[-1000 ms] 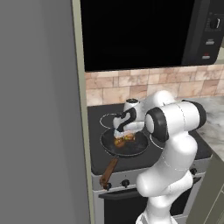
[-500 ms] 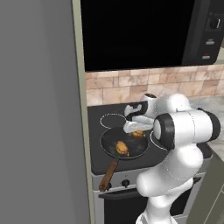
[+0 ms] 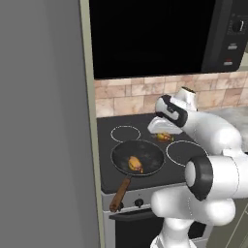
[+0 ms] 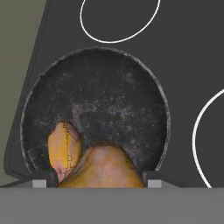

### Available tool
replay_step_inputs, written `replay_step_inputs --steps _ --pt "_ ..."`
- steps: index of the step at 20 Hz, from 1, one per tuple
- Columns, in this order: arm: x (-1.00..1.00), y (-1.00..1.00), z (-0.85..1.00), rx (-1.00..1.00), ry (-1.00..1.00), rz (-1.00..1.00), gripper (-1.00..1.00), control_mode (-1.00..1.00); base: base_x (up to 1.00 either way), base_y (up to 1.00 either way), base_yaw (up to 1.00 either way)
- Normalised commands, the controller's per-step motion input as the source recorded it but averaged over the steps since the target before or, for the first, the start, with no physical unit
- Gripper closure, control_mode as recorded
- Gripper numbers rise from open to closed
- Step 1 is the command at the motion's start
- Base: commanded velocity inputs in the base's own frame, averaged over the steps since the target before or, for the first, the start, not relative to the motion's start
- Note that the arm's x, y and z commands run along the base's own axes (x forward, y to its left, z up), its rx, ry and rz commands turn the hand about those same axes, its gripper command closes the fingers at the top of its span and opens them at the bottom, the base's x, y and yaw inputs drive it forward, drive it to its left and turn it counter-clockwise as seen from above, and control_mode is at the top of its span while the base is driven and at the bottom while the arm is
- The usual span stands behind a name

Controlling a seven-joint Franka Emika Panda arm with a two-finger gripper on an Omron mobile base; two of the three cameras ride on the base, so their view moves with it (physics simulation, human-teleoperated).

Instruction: Take the chicken drumsticks from the pan and place one on each plate on the dining counter.

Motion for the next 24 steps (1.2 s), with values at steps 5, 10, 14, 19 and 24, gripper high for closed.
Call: replay_step_inputs --steps 5,10,14,19,24 --pt "-1.00 -0.02 0.57 -0.18 -0.13 -0.02 1.00 -1.00 0.00 0.00 0.00" --pt "-0.97 -0.02 0.01 -0.08 -0.30 -0.21 1.00 -1.00 0.00 0.00 0.00" --pt "-0.38 0.00 0.00 0.00 -0.10 -0.10 1.00 -1.00 0.00 0.00 0.00" --pt "-0.14 0.00 -0.02 0.00 -0.06 -0.07 1.00 -1.00 0.00 0.00 0.00" --pt "-0.17 0.00 0.00 0.00 -0.08 -0.04 1.00 1.00 -0.19 -0.01 -0.11"
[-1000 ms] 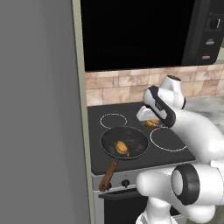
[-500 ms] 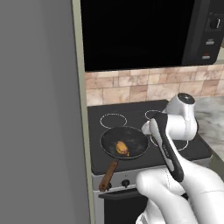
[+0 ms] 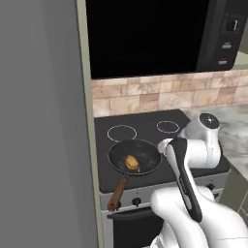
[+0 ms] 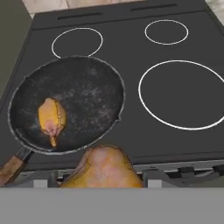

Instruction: Take the chicken drumsticks from the pan and place one on each plate on the dining counter.

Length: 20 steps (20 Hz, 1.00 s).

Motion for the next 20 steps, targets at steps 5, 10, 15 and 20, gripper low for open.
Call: replay_step_inputs --steps 5,10,15,20 --pt "0.00 0.00 0.00 0.00 0.00 0.00 1.00 1.00 -0.60 -0.10 -0.43" --pt "0.00 0.00 0.00 0.00 0.00 0.00 1.00 1.00 -0.84 -0.03 -0.51" --pt "0.00 0.00 0.00 0.00 0.00 0.00 1.00 1.00 -1.00 0.33 -0.52" --pt "0.00 0.00 0.00 0.00 0.00 0.00 1.00 1.00 -1.00 0.69 -0.46"
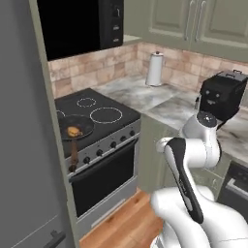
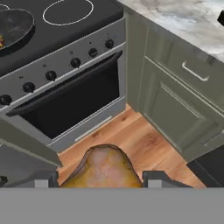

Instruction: Take the chicken drumsticks from the pan and place one on each plate on the dining counter.

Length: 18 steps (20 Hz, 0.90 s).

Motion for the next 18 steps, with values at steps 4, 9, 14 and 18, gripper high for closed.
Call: replay_step_inputs --steps 4,9,14,18 --pt "0.00 0.00 0.00 0.00 0.00 0.00 1.00 1.00 -1.00 0.68 -0.47" --pt "0.00 0.00 0.00 0.00 0.00 0.00 1.00 1.00 -1.00 0.54 -0.50" --pt "0.00 0.00 0.00 0.00 0.00 0.00 1.00 1.00 -1.00 -0.03 -0.31" --pt "0.00 0.00 0.00 0.00 0.00 0.00 1.00 1.00 -1.00 -0.45 -0.04"
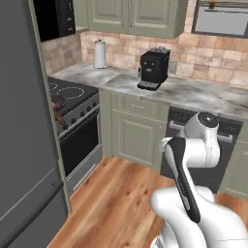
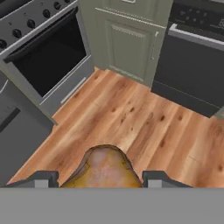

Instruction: Take the chicken drumsticks from the pan and place one on each plate on the dining counter.

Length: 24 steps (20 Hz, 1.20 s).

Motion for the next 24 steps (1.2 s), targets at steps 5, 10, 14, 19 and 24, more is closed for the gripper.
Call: replay_step_inputs --steps 5,10,14,19,24 --pt "0.00 0.00 0.00 0.00 0.00 0.00 1.00 1.00 -1.00 -0.48 0.00" --pt "0.00 0.00 0.00 0.00 0.00 0.00 1.00 1.00 -1.00 -0.44 0.00" --pt "0.00 0.00 0.00 0.00 0.00 0.00 1.00 1.00 -1.00 -0.32 0.00" --pt "0.00 0.00 0.00 0.00 0.00 0.00 1.00 1.00 -1.00 -0.28 0.00" --pt "0.00 0.00 0.00 0.00 0.00 0.00 1.00 1.00 -1.00 -0.34 -0.02"
